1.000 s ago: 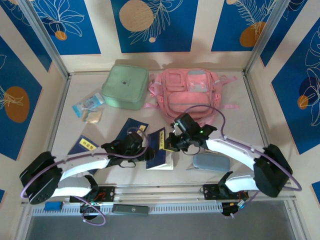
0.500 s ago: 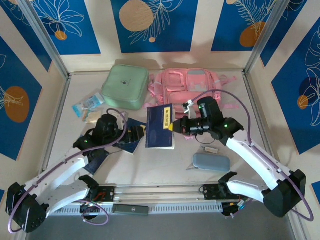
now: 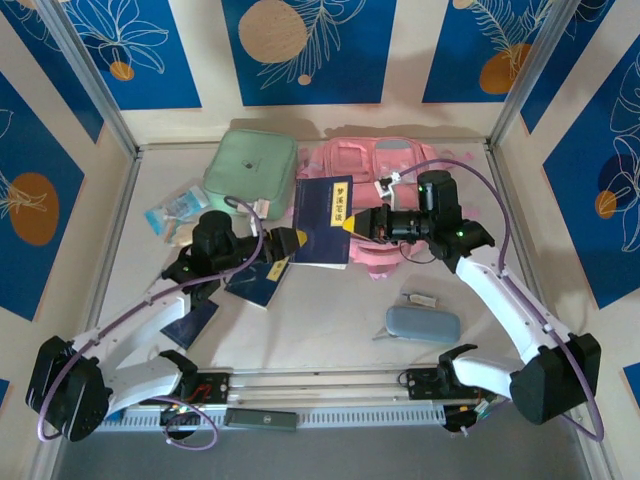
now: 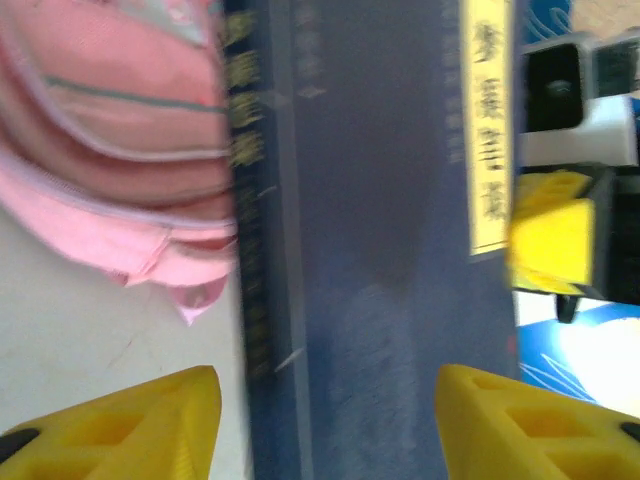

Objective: Pack the student bag

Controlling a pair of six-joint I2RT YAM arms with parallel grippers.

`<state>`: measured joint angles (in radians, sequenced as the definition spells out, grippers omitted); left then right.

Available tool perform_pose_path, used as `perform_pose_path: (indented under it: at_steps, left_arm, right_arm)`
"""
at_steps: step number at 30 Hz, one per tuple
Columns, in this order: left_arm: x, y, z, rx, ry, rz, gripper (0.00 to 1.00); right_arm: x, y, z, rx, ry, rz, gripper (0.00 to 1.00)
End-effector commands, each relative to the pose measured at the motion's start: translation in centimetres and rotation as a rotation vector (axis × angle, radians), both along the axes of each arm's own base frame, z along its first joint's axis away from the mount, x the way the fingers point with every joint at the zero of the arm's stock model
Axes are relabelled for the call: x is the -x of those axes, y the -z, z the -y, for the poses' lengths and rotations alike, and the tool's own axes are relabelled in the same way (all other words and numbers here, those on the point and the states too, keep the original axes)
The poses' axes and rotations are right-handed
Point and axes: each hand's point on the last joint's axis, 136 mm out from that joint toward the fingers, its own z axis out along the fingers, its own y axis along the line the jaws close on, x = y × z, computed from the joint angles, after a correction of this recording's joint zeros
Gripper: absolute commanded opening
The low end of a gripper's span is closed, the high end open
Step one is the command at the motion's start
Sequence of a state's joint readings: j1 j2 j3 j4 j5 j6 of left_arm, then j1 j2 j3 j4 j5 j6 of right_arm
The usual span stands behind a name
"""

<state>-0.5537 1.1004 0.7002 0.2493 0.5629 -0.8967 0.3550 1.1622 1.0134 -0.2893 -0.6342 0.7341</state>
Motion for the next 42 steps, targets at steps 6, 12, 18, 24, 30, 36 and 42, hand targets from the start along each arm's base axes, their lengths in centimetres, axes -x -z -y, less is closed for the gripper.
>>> perform_pose_path:
  at_steps: [6, 12, 18, 24, 30, 36, 42]
  left_arm:
    - [0.2, -4.5, 1.4, 0.115, 0.088, 0.087, 0.33]
    - [-0.2, -5.1, 2.2, 0.154, 0.110, 0.083, 0.03]
    - [-1.0, -8.0, 2.5, 0.226, 0.097, 0.102, 0.00]
    - [-0.4, -11.1, 4.1, 0.294, 0.133, 0.143, 0.00]
    - [-0.9, -11.6, 5.4, 0.335, 0.152, 0.131, 0.00]
    - [-2.1, -8.7, 5.4, 0.232, 0.088, 0.080, 0.00]
    - [-2.3, -7.3, 5.2, 0.126, 0.073, 0.083, 0.00]
  right_arm:
    - [-0.6, -0.6, 0.4, -0.034, -0.037, 0.033, 0.00]
    - [-1.0, 0.2, 1.0, -0.026, -0.025, 0.022, 0.06]
    - [-0.7, 1.1, 2.5, -0.017, 0.015, -0.002, 0.80]
    - [-0.3, 0.6, 3.7, -0.154, 0.010, -0.108, 0.99]
    - [1.2, -2.7, 1.8, -0.241, -0.100, -0.071, 0.99]
    - [2.2, -5.1, 1.9, -0.282, -0.120, 0.007, 0.88]
    - [2.0, -4.6, 1.7, -0.230, -0.102, -0.011, 0.58]
